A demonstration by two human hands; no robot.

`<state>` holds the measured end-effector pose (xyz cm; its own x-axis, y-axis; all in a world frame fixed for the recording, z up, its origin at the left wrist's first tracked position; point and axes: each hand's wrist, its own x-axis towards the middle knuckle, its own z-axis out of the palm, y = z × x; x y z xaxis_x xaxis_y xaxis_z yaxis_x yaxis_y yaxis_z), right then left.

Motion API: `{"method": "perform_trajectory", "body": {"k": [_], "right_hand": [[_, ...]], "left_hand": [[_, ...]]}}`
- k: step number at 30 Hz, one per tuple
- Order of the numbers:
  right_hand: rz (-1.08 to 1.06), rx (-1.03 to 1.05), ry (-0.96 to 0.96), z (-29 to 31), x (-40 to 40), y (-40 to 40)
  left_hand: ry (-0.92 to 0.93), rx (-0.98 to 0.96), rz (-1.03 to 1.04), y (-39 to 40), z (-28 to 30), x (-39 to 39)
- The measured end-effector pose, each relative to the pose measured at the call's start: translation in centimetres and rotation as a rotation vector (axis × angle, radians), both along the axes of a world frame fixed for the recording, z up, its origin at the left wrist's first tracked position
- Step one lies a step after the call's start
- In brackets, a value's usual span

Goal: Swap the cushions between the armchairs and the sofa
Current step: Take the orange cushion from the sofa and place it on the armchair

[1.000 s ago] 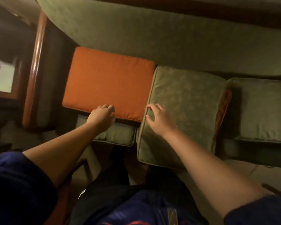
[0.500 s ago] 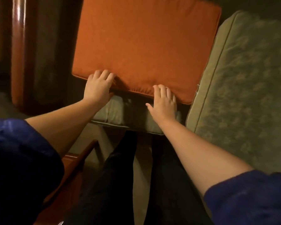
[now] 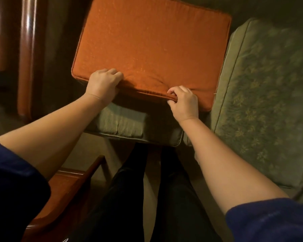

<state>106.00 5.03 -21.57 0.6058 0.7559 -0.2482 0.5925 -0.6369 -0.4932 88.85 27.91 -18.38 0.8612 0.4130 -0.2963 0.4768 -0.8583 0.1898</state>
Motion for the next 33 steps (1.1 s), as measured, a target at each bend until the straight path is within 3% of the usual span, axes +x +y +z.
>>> {"method": "perform_trajectory", "body": {"k": [9, 11, 13, 16, 20, 26, 30, 33], "right_hand": [[0.154, 0.033, 0.083, 19.4, 2.0, 2.7], [0.142, 0.052, 0.064, 22.3, 3.0, 2.6], [0.105, 0.075, 0.002, 22.6, 3.1, 2.7], [0.099, 0.080, -0.106, 21.5, 0.8, 3.4], [0.009, 0.197, -0.467, 20.9, -0.7, 4.7], [0.251, -0.060, -0.438, 18.1, -4.2, -0.7], [0.227, -0.047, -0.497, 17.2, -3.9, -0.3], [0.293, -0.008, -0.477, 18.7, -2.7, 1.3]], "left_hand": [[-0.044, -0.018, 0.004, 3.9, 19.5, -1.0], [-0.143, -0.030, 0.023, 4.1, 22.5, -1.0], [-0.243, -0.027, 0.028, 3.6, 23.0, -1.0], [-0.213, -0.055, 0.093, 2.9, 20.9, -1.8], [-0.244, 0.120, 0.229, 2.3, 19.5, -2.4], [-0.146, 0.133, 0.007, -1.4, 17.2, -8.6], [-0.157, 0.271, -0.028, -2.3, 14.7, -8.4], [-0.083, 0.281, -0.076, -2.3, 16.3, -7.0]]}}
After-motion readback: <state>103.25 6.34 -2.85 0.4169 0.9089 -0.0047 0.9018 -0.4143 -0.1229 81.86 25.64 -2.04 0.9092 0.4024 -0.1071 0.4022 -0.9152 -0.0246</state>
